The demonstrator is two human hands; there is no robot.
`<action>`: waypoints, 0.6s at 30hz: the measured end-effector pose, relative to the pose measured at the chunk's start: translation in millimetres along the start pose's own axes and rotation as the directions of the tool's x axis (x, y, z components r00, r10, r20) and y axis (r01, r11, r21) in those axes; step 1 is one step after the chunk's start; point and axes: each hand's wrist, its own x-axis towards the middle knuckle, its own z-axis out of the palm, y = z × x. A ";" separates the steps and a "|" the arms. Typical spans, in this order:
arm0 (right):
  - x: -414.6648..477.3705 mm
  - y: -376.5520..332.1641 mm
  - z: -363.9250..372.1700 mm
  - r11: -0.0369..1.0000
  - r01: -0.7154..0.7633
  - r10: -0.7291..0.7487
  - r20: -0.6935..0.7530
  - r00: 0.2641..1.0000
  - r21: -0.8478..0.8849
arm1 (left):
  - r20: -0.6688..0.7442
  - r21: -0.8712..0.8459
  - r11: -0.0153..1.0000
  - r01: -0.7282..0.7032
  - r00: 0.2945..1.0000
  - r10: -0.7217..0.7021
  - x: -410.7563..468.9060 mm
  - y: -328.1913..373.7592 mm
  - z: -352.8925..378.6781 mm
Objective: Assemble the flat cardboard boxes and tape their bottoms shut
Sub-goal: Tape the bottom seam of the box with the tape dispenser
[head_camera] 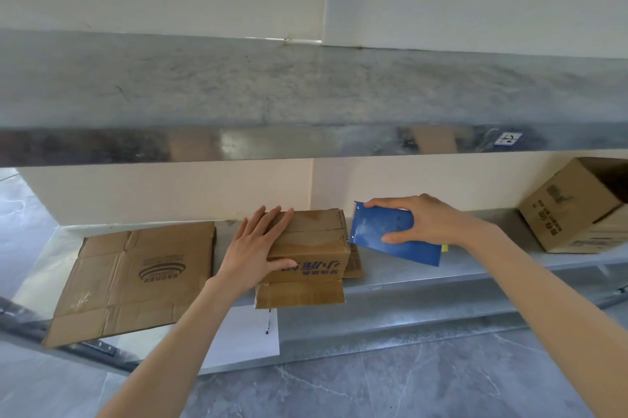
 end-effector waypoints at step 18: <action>-3.7 2.9 -23.3 0.999 0.039 -0.039 0.062 0.997 0.000 | 0.041 -0.087 0.992 -0.096 0.994 0.100 1.5 -7.1 -6.5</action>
